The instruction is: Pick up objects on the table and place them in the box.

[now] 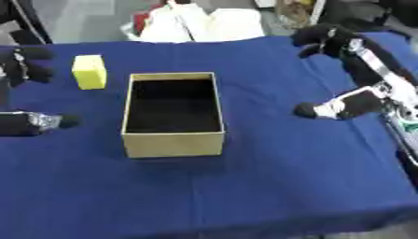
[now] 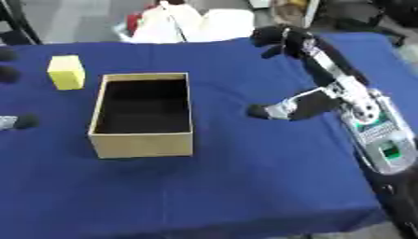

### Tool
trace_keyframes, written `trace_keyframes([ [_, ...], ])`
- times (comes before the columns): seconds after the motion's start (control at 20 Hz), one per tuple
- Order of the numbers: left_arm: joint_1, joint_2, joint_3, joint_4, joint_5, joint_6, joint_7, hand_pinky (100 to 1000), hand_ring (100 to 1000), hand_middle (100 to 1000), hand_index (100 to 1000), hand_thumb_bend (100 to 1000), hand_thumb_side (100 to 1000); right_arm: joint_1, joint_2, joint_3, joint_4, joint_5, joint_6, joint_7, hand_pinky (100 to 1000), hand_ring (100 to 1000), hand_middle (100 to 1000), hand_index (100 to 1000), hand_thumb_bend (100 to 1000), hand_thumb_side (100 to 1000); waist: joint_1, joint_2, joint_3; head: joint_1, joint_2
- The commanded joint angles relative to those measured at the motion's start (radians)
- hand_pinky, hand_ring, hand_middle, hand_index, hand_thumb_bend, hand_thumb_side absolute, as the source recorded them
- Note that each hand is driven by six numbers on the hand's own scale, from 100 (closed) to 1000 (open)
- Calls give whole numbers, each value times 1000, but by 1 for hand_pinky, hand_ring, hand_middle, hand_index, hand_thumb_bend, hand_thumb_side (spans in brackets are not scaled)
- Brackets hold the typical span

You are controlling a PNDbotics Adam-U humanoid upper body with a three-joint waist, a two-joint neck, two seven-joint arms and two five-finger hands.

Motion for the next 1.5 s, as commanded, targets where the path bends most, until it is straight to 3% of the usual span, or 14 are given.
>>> trace_keyframes([
  [0.05,-25,89,8,-15,-35,-3,13,699,669,767,781,938,365,-17,-21,-7,-7,6,-1,4,732,823,796,880,735,332,3,-14,-2,0,5],
  [0.45,-103,287,-31,56,-102,-19,-16,710,676,743,773,915,341,-17,-22,-1,-2,7,-2,15,732,824,796,881,728,326,13,-19,-14,1,5],
  [0.7,-223,362,-91,204,-135,-33,-80,710,669,727,762,870,310,-19,-21,6,1,5,-3,25,732,823,795,881,725,326,20,-23,-29,10,5],
  [0.95,-363,346,-131,397,-197,-64,-142,714,673,723,761,866,291,-20,-21,13,5,3,-5,36,732,824,795,881,725,326,24,-26,-41,15,5],
  [1.1,-392,336,-136,450,-224,-90,-153,722,679,715,758,857,252,-19,-22,14,6,2,-5,38,732,824,795,880,723,327,25,-26,-42,15,5],
  [1.5,-581,245,-174,648,-347,-1,-262,740,711,720,768,838,217,-22,-21,26,12,-2,-9,56,733,824,795,880,719,327,40,-18,-88,40,5],
])
